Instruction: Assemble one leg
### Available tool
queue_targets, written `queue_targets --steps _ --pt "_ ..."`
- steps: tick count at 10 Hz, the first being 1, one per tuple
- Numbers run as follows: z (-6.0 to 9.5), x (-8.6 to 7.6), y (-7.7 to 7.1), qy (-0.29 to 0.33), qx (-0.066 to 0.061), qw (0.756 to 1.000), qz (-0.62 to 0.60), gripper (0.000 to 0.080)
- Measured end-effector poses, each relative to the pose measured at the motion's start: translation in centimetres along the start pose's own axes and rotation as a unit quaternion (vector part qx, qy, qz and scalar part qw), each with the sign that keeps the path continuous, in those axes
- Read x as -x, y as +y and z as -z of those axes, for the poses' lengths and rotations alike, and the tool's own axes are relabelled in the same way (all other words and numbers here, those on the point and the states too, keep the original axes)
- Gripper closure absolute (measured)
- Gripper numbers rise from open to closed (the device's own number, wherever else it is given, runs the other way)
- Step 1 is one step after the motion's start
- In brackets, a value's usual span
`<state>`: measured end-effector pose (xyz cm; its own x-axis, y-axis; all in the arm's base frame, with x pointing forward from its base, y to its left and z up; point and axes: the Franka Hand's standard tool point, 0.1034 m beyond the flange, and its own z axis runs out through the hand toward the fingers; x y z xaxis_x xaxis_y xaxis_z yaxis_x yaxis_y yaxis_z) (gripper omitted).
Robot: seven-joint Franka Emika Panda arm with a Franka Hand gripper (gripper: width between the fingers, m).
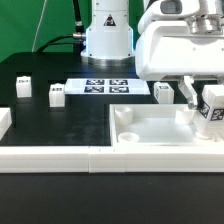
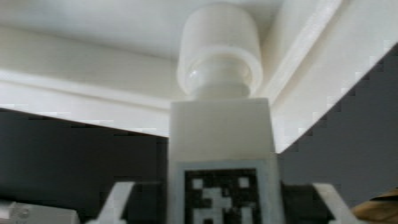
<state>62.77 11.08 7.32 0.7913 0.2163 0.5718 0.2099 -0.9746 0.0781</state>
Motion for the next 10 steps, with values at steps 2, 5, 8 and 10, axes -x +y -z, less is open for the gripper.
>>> queue_targets --steps 2,5,8,10 --pt "0.0 0.35 1.04 0.001 -0.001 1.0 -0.016 0.0509" --pt "-0.02 0.35 1.22 0.002 -0.007 1.0 -0.028 0.0509" --pt "-0.12 0.5 1.19 -0.004 -0.008 1.0 -0.027 0.0442" --pt "-0.13 0.52 1.19 -0.005 -0.008 1.0 -0.027 0.0184"
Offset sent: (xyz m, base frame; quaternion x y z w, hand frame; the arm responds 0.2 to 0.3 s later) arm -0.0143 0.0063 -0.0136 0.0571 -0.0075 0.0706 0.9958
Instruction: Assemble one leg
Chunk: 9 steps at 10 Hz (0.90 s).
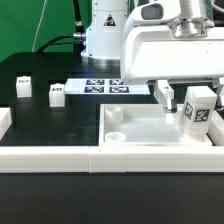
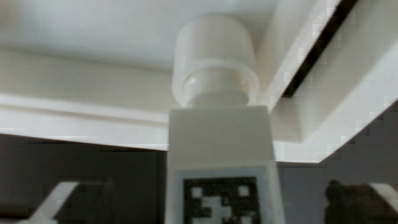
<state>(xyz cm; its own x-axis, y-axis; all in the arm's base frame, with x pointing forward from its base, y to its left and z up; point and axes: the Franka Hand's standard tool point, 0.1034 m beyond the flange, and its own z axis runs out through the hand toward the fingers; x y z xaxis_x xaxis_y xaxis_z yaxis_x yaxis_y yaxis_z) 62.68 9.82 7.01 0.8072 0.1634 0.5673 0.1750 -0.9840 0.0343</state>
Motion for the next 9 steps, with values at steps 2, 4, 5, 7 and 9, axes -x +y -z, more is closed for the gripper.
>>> queue_targets --steps 2,4,5,7,9 --pt "0.0 0.0 0.0 0.0 0.0 1.0 0.0 0.0156" --pt "0.0 0.0 0.0 0.0 0.0 1.0 0.0 0.0151" --pt "0.0 0.0 0.0 -0.003 0.0 1.0 0.001 0.0151" --pt "1.5 -1.4 0.2 -0.013 -0.003 1.0 0.004 0.0151" --pt "2.4 -2.5 0.3 -0.016 -0.005 1.0 0.006 0.0151"
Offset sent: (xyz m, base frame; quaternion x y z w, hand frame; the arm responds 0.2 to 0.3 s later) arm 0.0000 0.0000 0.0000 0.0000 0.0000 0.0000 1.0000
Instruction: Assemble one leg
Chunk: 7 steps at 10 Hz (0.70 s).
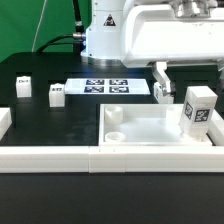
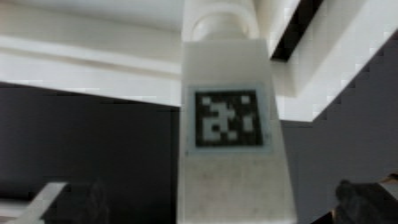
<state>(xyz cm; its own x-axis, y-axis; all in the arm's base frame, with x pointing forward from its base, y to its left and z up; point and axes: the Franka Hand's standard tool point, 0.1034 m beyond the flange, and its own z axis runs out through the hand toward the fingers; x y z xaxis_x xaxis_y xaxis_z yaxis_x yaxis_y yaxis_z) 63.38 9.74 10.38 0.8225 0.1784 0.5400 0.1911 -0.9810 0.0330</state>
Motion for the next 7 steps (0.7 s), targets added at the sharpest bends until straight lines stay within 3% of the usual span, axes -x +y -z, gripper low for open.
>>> queue_targets --steps 4,7 --pt "-0.4 0.6 -0.5 -0.056 -0.013 0.998 0.0 0.0151" --pt "-0.7 0.4 -0.3 -0.206 -0.038 0.978 -0.01 0.0151"
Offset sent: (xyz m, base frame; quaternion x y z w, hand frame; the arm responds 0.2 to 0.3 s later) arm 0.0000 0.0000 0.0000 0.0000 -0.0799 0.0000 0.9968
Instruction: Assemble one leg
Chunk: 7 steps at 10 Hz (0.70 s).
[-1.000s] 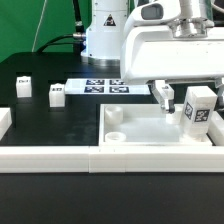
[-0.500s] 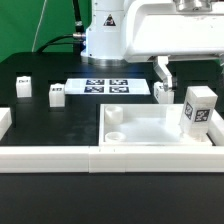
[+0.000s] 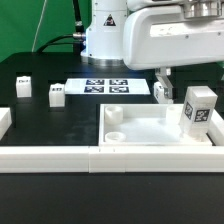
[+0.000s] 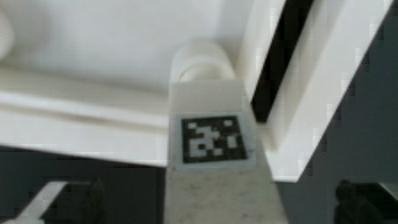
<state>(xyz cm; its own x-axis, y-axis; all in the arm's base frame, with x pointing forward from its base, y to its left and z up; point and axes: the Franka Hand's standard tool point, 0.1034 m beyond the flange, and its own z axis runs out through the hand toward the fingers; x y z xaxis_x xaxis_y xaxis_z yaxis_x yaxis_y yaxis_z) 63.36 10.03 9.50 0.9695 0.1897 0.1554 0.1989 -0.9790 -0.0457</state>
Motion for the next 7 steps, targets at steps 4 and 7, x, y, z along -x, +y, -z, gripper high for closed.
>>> queue_targets --steps 4,7 --pt "-0.55 0.15 -0.75 -0.137 -0.025 0.99 -0.005 0.0151" --pt "-0.92 -0.08 -0.55 -0.119 -0.022 0.993 -0.006 0.0247"
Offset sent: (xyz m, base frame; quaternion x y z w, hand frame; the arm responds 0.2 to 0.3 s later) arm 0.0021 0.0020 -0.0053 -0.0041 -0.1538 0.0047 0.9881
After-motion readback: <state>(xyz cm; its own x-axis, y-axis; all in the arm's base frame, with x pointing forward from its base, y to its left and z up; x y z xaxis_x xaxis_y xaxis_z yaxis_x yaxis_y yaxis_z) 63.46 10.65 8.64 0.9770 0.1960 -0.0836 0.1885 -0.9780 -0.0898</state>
